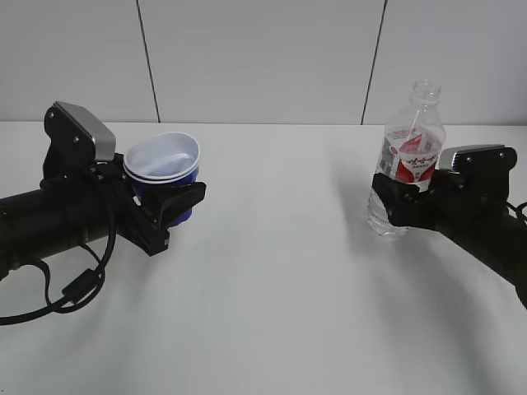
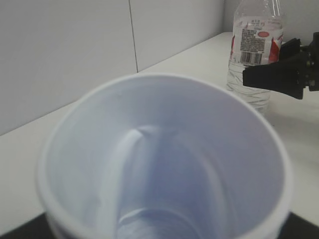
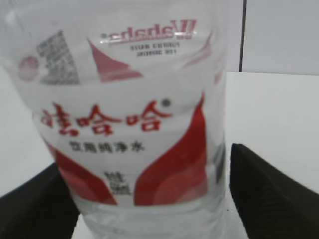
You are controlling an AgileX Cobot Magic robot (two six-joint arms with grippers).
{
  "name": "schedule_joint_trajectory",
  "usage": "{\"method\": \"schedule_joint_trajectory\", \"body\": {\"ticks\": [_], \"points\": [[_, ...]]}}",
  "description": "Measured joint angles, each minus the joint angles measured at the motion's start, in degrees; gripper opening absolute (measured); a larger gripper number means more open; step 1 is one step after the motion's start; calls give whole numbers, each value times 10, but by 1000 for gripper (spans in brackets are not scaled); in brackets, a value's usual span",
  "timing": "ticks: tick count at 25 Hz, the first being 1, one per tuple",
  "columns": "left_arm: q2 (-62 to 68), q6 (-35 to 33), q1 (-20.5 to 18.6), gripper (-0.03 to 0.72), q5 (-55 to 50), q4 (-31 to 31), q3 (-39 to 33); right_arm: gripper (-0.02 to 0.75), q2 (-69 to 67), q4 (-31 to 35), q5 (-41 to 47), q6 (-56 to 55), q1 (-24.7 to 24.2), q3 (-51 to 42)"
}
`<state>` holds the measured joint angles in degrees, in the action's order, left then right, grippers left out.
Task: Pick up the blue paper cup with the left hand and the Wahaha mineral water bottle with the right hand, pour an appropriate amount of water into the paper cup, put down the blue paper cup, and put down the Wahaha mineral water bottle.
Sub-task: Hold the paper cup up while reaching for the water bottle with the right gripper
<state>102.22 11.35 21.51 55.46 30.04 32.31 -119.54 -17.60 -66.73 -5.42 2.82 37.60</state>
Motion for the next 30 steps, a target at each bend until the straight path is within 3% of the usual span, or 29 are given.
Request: {"method": "schedule_joint_trajectory", "body": {"ticks": [18,25,30], "points": [[0,0,0,412,-4,0,0,659,0,5,0,3,0,0],[0,0,0,412,-15,0,0,592,0,5,0,-4,0,0],[0,0,0,411,-15,-1,0,659,0,5,1,-3,0,0]]}}
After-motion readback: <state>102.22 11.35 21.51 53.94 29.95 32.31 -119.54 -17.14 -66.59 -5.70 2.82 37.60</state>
